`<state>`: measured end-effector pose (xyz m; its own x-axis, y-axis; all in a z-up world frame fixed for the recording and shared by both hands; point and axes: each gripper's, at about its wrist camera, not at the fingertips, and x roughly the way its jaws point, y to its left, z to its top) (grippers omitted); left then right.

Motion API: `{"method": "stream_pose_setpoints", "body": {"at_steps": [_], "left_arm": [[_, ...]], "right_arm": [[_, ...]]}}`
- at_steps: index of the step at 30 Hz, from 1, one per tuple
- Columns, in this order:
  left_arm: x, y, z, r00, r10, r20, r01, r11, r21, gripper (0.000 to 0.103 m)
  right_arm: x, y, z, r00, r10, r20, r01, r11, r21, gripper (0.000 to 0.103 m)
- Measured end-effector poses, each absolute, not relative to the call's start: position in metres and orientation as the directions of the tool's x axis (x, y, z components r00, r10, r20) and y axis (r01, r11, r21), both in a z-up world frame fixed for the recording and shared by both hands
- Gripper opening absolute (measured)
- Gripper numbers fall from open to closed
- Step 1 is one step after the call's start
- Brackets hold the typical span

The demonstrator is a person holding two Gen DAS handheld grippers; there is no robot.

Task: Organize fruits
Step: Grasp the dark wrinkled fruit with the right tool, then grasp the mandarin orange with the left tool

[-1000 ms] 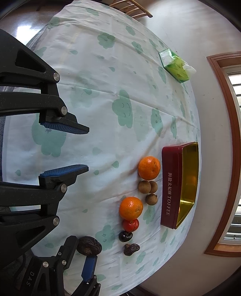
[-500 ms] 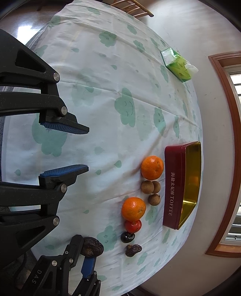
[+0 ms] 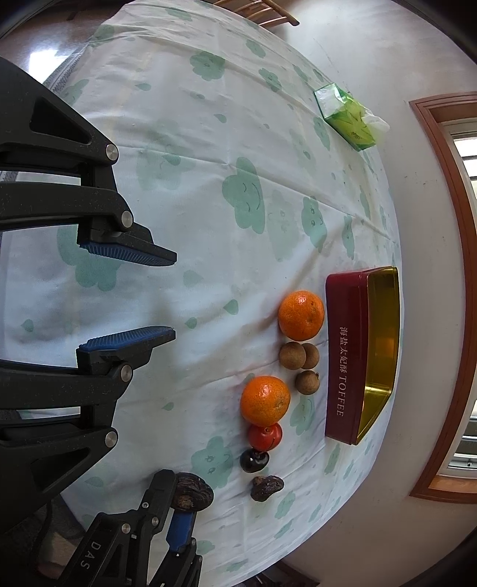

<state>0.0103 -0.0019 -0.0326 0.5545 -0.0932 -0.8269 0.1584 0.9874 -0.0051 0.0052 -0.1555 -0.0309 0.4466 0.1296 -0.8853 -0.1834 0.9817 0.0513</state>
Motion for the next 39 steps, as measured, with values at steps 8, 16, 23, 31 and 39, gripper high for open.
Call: {"method": "stream_pose_setpoints", "body": {"at_steps": [8,16,23,31,39], "left_arm": [[0.02,-0.011,-0.033,0.553,-0.115,-0.825,0.182,0.983,-0.014,0.036],[0.03,-0.026,-0.032,0.559,-0.141,-0.817,0.216,0.976,-0.02,0.036],[0.04,-0.039,-0.031,0.562,-0.165,-0.81,0.243,0.97,-0.028,0.036],[0.05,-0.052,-0.032,0.556,-0.214,-0.803,0.266,0.961,-0.072,0.036],[0.055,-0.065,-0.037,0.528,-0.264,-0.807,0.296,0.948,-0.116,0.036]], "right_arm": [[0.01,-0.173,-0.03,0.46,0.098,-0.883,-0.137,0.99,0.039,0.034],[0.016,-0.192,-0.03,0.47,0.071,-0.88,-0.091,0.995,0.032,0.034],[0.021,-0.212,-0.032,0.472,0.052,-0.88,-0.04,0.998,0.038,0.034],[0.033,-0.226,-0.033,0.481,0.039,-0.876,-0.012,0.999,0.037,0.034],[0.04,-0.23,-0.033,0.493,0.04,-0.869,-0.007,0.999,0.042,0.034]]}}
